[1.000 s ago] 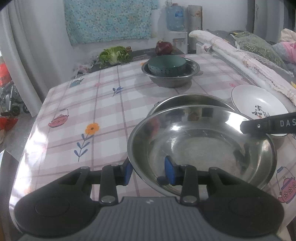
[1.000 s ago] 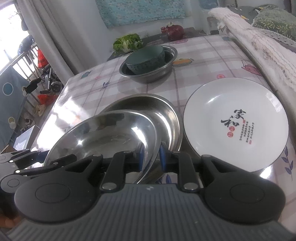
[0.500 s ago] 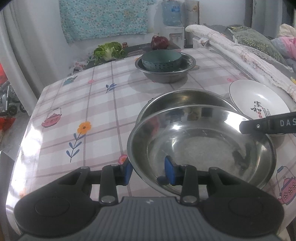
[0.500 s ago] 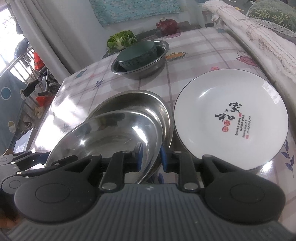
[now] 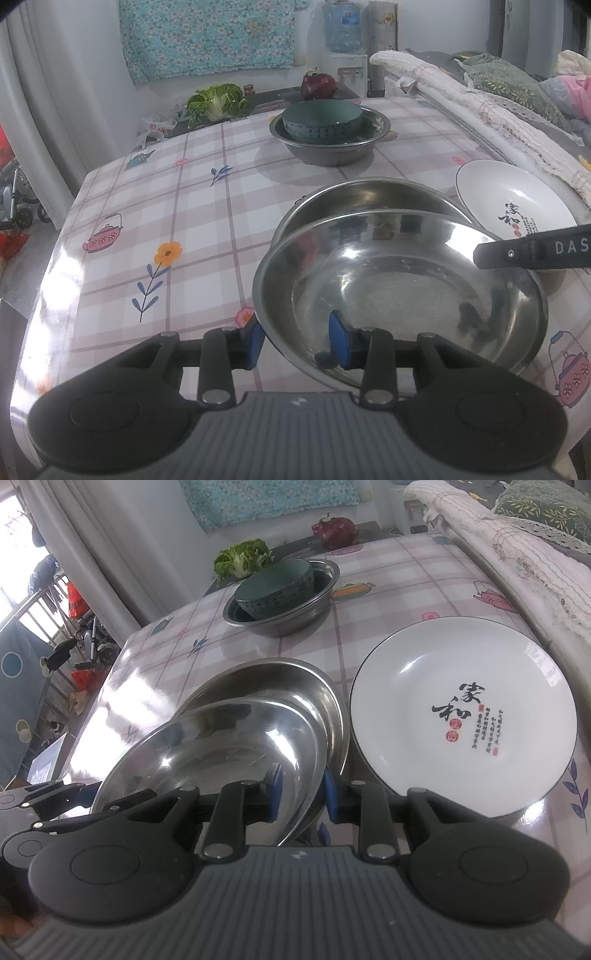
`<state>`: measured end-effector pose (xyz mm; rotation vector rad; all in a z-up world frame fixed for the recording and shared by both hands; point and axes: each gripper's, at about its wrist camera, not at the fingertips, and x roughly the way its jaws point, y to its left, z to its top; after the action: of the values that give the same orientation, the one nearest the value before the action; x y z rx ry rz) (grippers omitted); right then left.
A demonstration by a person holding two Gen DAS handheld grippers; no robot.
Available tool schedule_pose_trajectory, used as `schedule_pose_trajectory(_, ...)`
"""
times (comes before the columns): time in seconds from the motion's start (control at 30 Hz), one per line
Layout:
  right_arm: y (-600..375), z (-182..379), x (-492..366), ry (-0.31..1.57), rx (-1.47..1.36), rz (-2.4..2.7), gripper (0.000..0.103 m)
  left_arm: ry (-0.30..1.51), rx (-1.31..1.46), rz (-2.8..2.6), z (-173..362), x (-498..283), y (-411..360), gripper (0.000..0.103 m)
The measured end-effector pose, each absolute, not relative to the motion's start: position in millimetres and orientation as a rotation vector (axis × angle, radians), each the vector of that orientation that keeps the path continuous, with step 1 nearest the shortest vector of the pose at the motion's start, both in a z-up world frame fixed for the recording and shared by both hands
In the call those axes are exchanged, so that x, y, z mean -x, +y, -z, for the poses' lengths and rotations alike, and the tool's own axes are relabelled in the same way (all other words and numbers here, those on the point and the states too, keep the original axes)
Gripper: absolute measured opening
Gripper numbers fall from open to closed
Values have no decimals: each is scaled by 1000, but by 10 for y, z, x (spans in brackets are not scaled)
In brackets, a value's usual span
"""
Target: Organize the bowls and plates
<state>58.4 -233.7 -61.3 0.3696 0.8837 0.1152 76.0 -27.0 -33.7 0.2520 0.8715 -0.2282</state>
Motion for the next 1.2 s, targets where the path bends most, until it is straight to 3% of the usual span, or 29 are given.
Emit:
schedule_pose_trajectory(0.8,-2301,626,-544,885,-387,-99,27,876,-238,252,318,-708,-302,40)
schedule_pose_trajectory(1.2,-2369,585,-515,877,-410,-93,34,848,-235,259,279,-709,-286,52)
